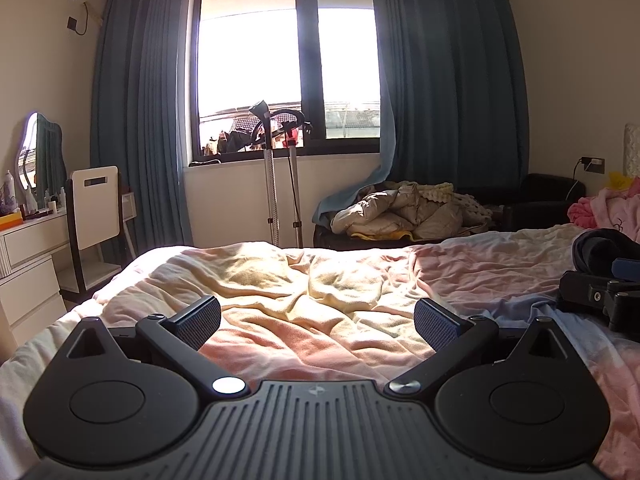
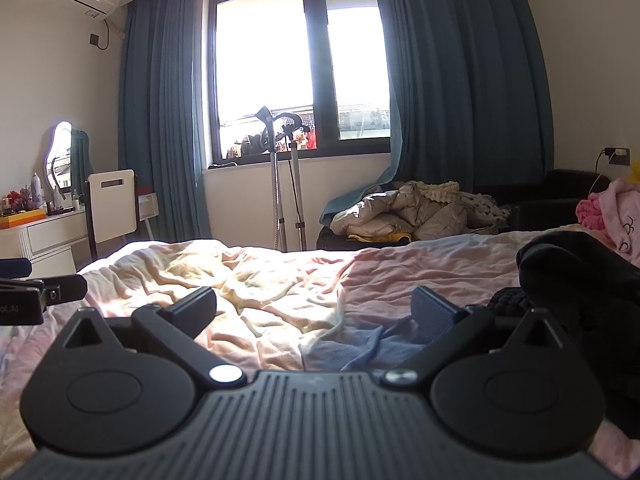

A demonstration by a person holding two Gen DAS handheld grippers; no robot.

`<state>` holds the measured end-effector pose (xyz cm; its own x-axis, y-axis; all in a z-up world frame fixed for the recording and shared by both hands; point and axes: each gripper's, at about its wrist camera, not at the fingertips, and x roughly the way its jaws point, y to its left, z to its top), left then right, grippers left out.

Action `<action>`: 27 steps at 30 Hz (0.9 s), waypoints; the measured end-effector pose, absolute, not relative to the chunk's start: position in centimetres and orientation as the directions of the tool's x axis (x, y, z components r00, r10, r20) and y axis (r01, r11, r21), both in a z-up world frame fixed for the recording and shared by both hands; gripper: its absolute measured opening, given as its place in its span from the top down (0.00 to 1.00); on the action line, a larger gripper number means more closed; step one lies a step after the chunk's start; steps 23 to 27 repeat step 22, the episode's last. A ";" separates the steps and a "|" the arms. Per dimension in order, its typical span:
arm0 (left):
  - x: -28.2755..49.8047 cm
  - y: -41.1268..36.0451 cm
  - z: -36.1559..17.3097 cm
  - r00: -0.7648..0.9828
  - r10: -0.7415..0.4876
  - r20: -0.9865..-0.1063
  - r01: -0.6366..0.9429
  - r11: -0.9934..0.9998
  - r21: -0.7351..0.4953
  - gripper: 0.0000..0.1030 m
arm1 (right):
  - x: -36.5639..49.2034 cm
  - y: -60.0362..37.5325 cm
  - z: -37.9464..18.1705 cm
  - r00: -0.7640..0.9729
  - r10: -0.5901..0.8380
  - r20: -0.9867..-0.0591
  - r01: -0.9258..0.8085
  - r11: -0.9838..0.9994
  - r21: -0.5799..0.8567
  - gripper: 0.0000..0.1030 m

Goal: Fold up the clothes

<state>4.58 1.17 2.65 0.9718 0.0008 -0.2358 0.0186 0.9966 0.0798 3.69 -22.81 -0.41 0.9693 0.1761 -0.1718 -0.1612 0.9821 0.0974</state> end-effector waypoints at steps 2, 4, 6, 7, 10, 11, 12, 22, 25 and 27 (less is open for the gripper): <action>4.6 1.1 2.6 0.972 0.000 -0.236 0.020 0.996 0.082 0.00 | 3.7 -22.8 -0.4 0.969 0.178 -0.173 -0.163 0.982 0.098 0.00; 4.6 1.1 2.6 0.972 -0.001 -0.236 0.021 0.996 0.084 0.00 | 3.9 -22.7 -0.3 0.968 0.178 -0.174 -0.163 0.982 0.098 0.00; 4.6 1.1 2.6 0.971 0.000 -0.237 0.021 0.996 0.085 0.00 | 3.9 -22.7 -0.3 0.969 0.178 -0.174 -0.162 0.982 0.099 0.00; 4.6 1.1 2.6 0.971 0.001 -0.237 0.020 0.996 0.085 0.00 | 3.9 -22.7 -0.3 0.969 0.178 -0.174 -0.162 0.982 0.101 0.00; 4.6 1.2 2.6 0.971 0.003 -0.239 0.018 0.996 0.083 0.00 | 3.9 -22.7 -0.2 0.969 0.178 -0.172 -0.163 0.982 0.100 0.00; 4.6 1.2 2.6 0.971 0.002 -0.239 0.019 0.996 0.083 0.00 | 3.9 -22.7 -0.2 0.969 0.179 -0.172 -0.163 0.981 0.101 0.00; 4.7 1.1 2.6 0.971 0.002 -0.239 0.019 0.996 0.084 0.00 | 4.0 -22.7 -0.2 0.969 0.179 -0.172 -0.164 0.981 0.101 0.00; 4.8 1.1 2.5 0.971 0.004 -0.241 0.018 0.996 0.091 0.00 | 4.1 -22.8 -0.1 0.969 0.179 -0.171 -0.163 0.981 0.103 0.00; 4.8 1.1 2.5 0.971 0.004 -0.241 0.018 0.996 0.091 0.00 | 4.1 -22.8 -0.1 0.969 0.179 -0.171 -0.163 0.981 0.103 0.00; 4.8 1.1 2.5 0.971 0.004 -0.241 0.018 0.996 0.091 0.00 | 4.1 -22.8 -0.1 0.969 0.179 -0.171 -0.163 0.981 0.103 0.00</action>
